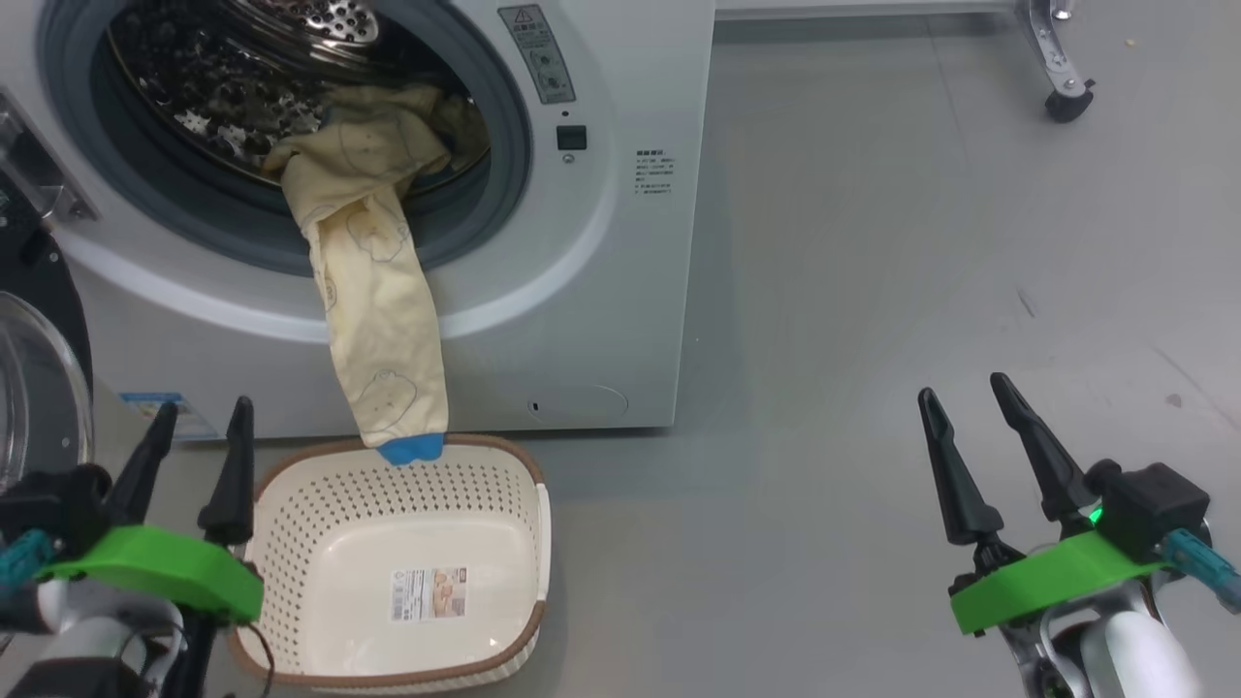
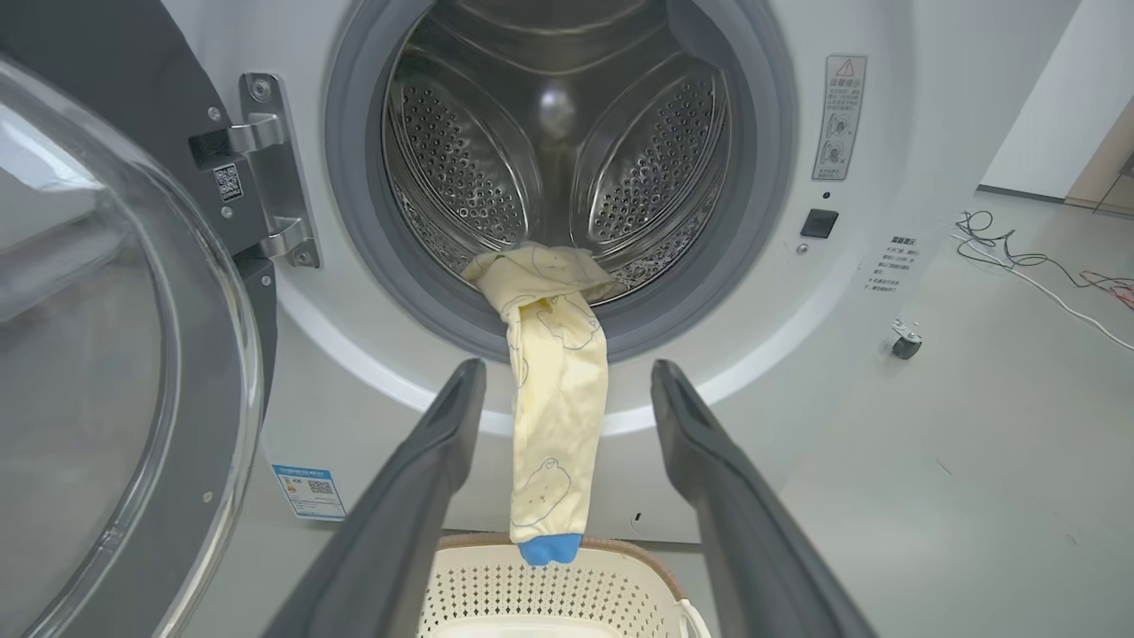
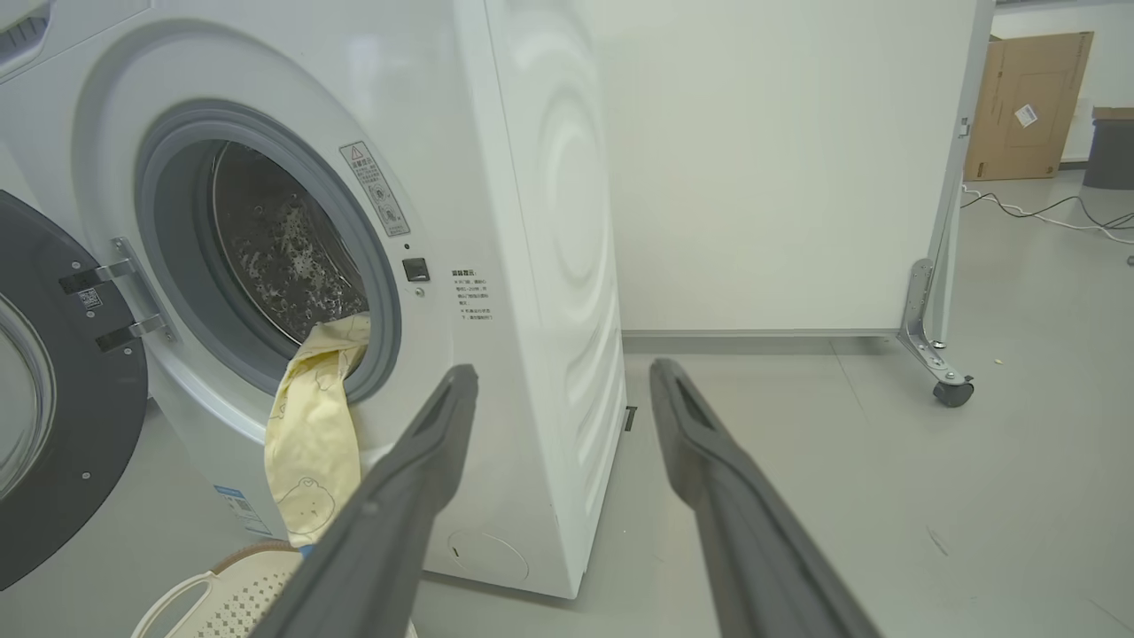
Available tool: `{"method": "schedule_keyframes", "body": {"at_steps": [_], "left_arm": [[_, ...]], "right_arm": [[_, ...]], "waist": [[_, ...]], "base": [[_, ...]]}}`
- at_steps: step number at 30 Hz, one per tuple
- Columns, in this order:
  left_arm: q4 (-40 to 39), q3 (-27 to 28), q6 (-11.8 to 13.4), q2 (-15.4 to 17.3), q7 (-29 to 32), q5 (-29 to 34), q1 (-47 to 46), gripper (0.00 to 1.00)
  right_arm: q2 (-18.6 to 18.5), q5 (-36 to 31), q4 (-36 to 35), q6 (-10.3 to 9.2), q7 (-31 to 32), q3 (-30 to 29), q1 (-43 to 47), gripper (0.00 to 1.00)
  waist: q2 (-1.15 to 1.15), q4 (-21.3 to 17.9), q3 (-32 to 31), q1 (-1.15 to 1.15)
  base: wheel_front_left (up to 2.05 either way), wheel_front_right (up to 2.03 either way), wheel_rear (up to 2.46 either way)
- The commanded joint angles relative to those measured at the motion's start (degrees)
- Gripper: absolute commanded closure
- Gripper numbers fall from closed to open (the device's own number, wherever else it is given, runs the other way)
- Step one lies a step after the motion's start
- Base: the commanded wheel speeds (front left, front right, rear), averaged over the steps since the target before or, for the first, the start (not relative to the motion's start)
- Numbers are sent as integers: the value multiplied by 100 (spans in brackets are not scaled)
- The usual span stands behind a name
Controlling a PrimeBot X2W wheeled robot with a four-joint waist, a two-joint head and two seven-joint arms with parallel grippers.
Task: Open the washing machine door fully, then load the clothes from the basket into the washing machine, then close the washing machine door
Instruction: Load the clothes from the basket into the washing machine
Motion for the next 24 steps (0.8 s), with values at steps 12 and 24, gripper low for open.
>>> {"method": "schedule_keyframes", "body": {"at_steps": [12, 24], "left_arm": [[-574, 985, -59, -639, -63, 869, 815, 0], [-545, 1352, -292, -977, -63, 1270, 1043, 0]], "right_arm": [[-98, 69, -203, 20, -37, 49, 115, 0], [-69, 93, -226, 20, -37, 60, 152, 0]], "waist": [[-1, 134, -355, 1], [-1, 124, -358, 1]], "base": [[0, 0, 0], [0, 0, 0]]}}
